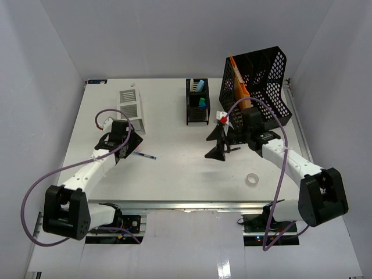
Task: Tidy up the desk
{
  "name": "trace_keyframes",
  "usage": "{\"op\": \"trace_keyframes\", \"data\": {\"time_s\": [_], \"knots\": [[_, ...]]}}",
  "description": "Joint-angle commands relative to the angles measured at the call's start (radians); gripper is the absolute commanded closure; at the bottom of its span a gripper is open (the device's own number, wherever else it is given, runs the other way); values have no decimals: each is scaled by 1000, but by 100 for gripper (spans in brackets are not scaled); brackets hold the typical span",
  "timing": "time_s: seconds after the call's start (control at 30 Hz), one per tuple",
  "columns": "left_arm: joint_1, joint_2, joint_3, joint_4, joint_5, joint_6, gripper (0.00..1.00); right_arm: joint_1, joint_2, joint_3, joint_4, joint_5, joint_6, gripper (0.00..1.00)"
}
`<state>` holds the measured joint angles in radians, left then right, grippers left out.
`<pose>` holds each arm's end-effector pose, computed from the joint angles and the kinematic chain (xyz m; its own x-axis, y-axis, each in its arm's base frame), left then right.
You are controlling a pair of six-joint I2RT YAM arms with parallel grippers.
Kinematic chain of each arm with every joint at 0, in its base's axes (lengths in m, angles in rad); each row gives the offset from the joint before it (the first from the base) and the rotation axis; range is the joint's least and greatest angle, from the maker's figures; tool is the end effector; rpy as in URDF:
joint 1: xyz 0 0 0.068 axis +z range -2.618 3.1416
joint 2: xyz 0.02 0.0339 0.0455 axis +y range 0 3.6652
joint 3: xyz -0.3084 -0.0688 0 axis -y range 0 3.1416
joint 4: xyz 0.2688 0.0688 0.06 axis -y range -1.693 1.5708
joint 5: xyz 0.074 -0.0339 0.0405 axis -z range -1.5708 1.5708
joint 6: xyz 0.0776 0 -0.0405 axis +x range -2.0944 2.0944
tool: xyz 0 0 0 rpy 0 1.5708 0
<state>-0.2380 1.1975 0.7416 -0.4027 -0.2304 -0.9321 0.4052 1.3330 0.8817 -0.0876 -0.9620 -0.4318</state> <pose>0.2695 -0.0471 0.2230 -0.5064 -0.6815 -0.5284 -0.5402 0.7283 -0.4216 0.2662 0.1835 0.2892 -0.0632 -0.2875 -0.9557 -0.9898 0.1406 0.0232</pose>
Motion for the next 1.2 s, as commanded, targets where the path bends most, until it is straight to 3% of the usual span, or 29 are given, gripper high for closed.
{"op": "trace_keyframes", "data": {"time_s": [0.0, 0.17, 0.7, 0.9, 1.17], "knots": [[55, 122, 81, -92, -91, 1, 28, -83, -86, -64, 39, -151, 1, 10], [69, 252, 150, -58, -96, 29, 21, -139, -109, -104, 106, -171, 21, 10], [69, 491, 237, -97, -104, -13, 24, -199, -134, -113, 92, -206, -4, 10], [68, 483, 211, -123, -87, -23, 36, -212, -141, -116, 94, -216, -2, 10], [68, 356, 108, -122, -95, -19, 53, -216, -149, -120, 99, -228, 2, 11]]}}
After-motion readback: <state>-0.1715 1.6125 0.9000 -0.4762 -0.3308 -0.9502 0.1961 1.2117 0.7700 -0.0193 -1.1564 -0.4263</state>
